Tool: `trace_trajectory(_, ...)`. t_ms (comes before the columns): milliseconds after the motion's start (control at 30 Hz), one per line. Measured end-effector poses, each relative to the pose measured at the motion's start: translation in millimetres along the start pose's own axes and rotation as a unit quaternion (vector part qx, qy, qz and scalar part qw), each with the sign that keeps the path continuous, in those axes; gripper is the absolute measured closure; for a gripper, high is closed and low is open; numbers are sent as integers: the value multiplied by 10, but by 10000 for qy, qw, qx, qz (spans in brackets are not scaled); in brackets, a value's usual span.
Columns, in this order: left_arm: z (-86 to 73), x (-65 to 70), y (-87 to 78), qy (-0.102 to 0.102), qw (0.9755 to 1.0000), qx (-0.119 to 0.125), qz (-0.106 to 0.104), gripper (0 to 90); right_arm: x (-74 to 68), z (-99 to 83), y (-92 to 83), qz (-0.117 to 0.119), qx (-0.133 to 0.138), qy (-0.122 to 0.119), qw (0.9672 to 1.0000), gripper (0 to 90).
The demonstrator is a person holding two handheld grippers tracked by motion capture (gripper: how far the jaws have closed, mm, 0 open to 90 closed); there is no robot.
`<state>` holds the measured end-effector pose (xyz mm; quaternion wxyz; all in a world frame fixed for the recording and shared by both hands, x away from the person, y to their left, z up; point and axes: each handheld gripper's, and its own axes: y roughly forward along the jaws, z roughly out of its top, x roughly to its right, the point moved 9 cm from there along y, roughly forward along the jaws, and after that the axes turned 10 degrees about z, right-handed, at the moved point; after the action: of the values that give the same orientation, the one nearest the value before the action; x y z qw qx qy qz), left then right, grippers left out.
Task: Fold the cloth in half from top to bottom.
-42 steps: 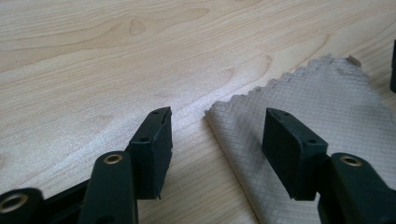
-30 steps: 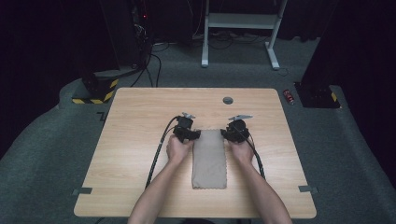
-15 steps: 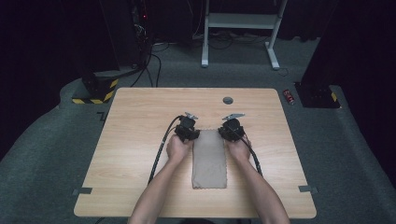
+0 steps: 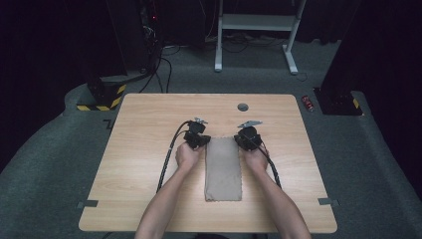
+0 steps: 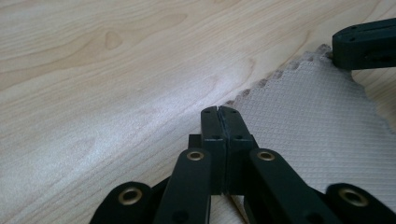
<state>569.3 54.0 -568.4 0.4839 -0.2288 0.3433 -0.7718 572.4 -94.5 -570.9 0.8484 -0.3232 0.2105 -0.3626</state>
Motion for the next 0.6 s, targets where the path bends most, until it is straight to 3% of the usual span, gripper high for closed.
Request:
trace_trajectory(133, 67, 27, -115, -36, 9998, 185, -117, 894, -4, 37, -91, -11, 84, -14, 10000, 895)
trace_trajectory(233, 111, 22, -186, 62, 9996, 261, -119, 894, -29, 76, -167, -86, 169, -89, 9998, 896)
trace_trajectory(333, 154, -7, -229, -46, 9993, 338, -177, 895, -73, 139, -240, -105, 274, -191, 9994, 897)
trace_trajectory(533, 235, -25, -220, -113, 9992, 278, -271, 896, -33, 182, -258, -54, 252, -48, 9997, 898)
trace_trajectory(600, 278, -51, -215, -231, 9988, 268, -327, 896, -14, 235, -259, -80, 243, -76, 9996, 898)
